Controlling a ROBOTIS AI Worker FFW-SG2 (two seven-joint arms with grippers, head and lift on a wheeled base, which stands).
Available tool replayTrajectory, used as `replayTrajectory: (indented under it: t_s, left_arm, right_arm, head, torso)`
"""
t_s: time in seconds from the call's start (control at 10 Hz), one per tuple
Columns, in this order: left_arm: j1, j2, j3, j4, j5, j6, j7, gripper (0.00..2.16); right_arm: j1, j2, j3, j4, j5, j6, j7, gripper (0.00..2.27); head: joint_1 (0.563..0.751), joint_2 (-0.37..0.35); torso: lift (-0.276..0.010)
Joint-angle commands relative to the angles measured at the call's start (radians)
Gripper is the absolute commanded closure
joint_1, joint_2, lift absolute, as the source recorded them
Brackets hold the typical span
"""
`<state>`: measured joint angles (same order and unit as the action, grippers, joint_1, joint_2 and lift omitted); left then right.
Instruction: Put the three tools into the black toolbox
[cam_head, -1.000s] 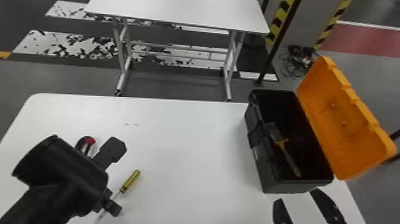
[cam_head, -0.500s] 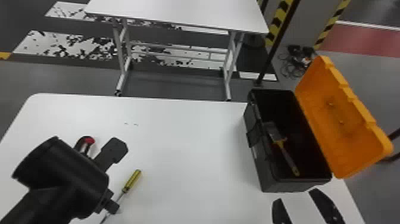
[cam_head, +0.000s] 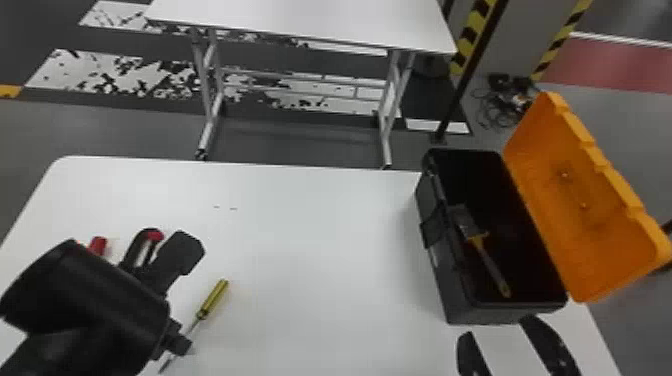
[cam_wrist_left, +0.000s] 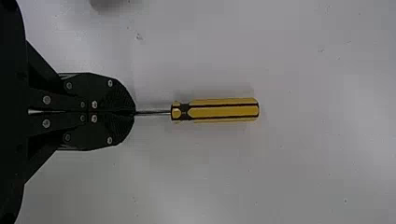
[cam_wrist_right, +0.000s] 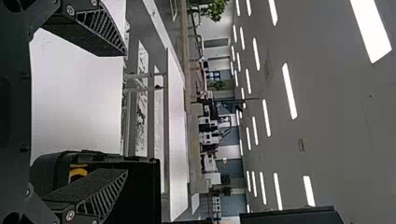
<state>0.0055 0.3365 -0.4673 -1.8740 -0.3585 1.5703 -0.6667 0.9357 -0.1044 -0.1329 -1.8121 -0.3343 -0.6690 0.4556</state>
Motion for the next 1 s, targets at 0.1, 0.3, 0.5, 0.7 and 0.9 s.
replayTrajectory:
  t_s: [0.1, 0.3, 0.5, 0.7, 0.9]
  left_arm:
    - [0.030, 0.019, 0.025, -0.082, -0.002, 0.001, -0.024, 1.97]
    - [0.033, 0.022, 0.039, -0.123, -0.002, 0.001, -0.027, 1.97]
    - [0.063, 0.022, 0.082, -0.200, -0.002, 0.001, -0.014, 1.97]
    - [0.142, 0.021, 0.164, -0.301, 0.023, 0.001, 0.036, 1.97]
    - [0.251, -0.013, 0.231, -0.395, 0.069, -0.028, 0.096, 1.97]
  right_arm:
    - [-0.011, 0.000, 0.012, 0.000, 0.015, 0.021, -0.002, 0.11]
    - [-0.014, 0.000, 0.021, -0.001, 0.021, 0.039, 0.000, 0.11]
    - [-0.020, -0.001, 0.022, -0.003, 0.023, 0.067, -0.002, 0.11]
    - [-0.043, -0.005, 0.030, -0.020, 0.031, 0.153, -0.002, 0.11]
    - [-0.107, -0.005, 0.022, -0.073, 0.026, 0.392, 0.000, 0.11]
  head:
    - [0.695, -0.099]
    - [0.695, -0.081]
    - [0.695, -0.076]
    - [0.695, -0.055]
    - [0.695, -0.019]
  torso:
    - [-0.051]
    - [-0.051]
    - [-0.051]
    - [-0.051]
    - [-0.051]
